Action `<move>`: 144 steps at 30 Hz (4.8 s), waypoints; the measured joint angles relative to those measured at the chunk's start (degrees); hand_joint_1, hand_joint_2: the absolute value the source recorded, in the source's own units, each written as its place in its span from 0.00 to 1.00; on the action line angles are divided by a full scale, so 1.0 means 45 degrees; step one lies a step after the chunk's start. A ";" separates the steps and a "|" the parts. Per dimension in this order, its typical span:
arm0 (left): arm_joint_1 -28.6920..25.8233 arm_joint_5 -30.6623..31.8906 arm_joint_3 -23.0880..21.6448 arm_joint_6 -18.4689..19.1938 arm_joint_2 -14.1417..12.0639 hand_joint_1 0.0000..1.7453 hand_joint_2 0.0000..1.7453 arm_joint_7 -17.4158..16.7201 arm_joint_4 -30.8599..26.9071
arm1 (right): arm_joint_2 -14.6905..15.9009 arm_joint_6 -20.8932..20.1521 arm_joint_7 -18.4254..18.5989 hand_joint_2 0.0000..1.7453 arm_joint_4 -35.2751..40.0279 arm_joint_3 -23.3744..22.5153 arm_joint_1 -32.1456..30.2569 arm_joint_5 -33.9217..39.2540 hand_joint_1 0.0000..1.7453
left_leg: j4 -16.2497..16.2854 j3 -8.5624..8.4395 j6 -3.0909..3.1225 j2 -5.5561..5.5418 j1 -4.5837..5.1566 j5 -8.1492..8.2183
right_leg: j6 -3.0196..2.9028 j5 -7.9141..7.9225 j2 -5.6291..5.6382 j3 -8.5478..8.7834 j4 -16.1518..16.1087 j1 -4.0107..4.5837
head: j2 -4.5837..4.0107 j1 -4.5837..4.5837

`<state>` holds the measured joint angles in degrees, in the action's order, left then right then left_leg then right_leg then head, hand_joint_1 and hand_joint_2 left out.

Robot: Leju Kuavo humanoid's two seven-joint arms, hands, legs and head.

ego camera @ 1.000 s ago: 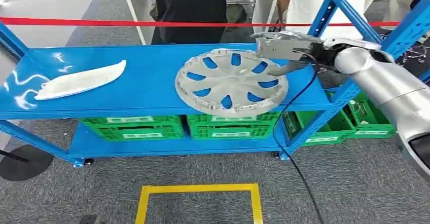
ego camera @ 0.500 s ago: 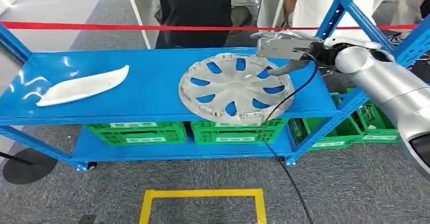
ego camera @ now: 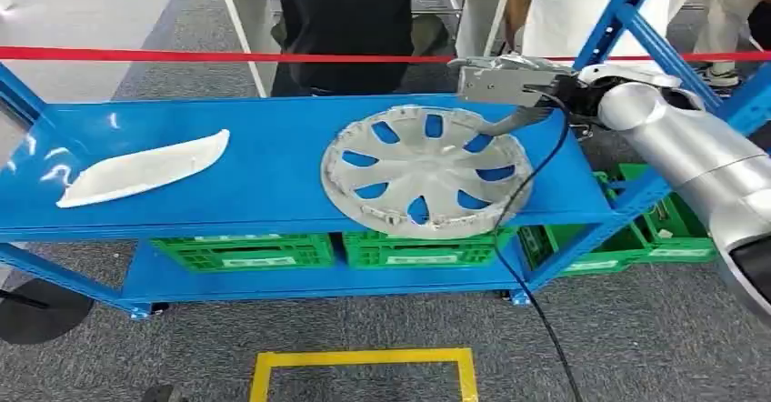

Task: Take the parts from the cabinet and place them on the table.

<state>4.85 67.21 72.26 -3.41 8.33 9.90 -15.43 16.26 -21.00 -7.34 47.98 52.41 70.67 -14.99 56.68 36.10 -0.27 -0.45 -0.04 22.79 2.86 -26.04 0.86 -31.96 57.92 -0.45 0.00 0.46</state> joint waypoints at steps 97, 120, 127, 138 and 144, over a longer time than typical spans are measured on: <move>0.0039 -0.0617 0.0884 -0.0690 0.0588 0.00 0.00 -0.0476 0.0019 | -0.1754 0.5042 -0.0233 1.00 1.2740 -0.6693 -1.8371 -0.8962 0.00 | -0.0316 -0.0330 -0.0131 -0.0145 -0.0107 -0.0128 | -0.0098 0.0312 -0.0117 -0.0158 -0.0342 0.0045 | 0.0000 -0.0180; 0.0041 -0.0296 0.0578 -0.0617 0.0627 0.00 0.00 -0.0471 0.0019 | -0.2642 0.5377 0.0335 1.00 1.0744 -0.5522 -1.7587 -1.0029 0.00 | -0.0316 -0.0332 -0.0135 -0.0144 -0.0107 -0.0126 | -0.0109 0.0304 -0.0117 -0.0160 -0.0329 0.0045 | 0.0000 -0.0180; 0.0039 -0.0146 0.0554 -0.0568 0.0636 0.00 0.00 -0.0476 0.0019 | -0.2900 0.5795 0.0350 1.00 1.0574 -0.5527 -1.7471 -1.0550 0.00 | -0.0316 -0.0333 -0.0136 -0.0144 -0.0107 -0.0127 | -0.0112 0.0303 -0.0117 -0.0162 -0.0321 0.0045 | 0.0000 -0.0180; 0.0038 0.0044 0.0282 -0.0500 0.0685 0.00 0.00 -0.0515 0.0019 | -0.3478 0.5887 0.0690 1.00 0.9908 -0.5532 -1.7160 -1.1618 0.00 | -0.0316 -0.0335 -0.0152 -0.0144 -0.0107 -0.0136 | -0.0117 0.0301 -0.0116 -0.0168 -0.0308 0.0045 | 0.0000 -0.0180; 0.0037 0.0078 0.0262 -0.0500 0.0709 0.00 0.00 -0.0515 0.0019 | -0.3575 0.5911 0.0690 1.00 0.9675 -0.5532 -1.7092 -1.1652 0.00 | -0.0316 -0.0335 -0.0153 -0.0144 -0.0107 -0.0136 | -0.0118 0.0301 -0.0116 -0.0169 -0.0305 0.0045 | 0.0000 -0.0175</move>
<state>5.02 67.56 73.44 -5.66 11.52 7.58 -15.34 0.17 5.60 -4.24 91.51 27.52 -6.24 -67.43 55.26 34.59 -0.96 -1.10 -0.52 22.18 2.33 -24.69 0.34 -32.72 56.55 -0.25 0.00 -0.33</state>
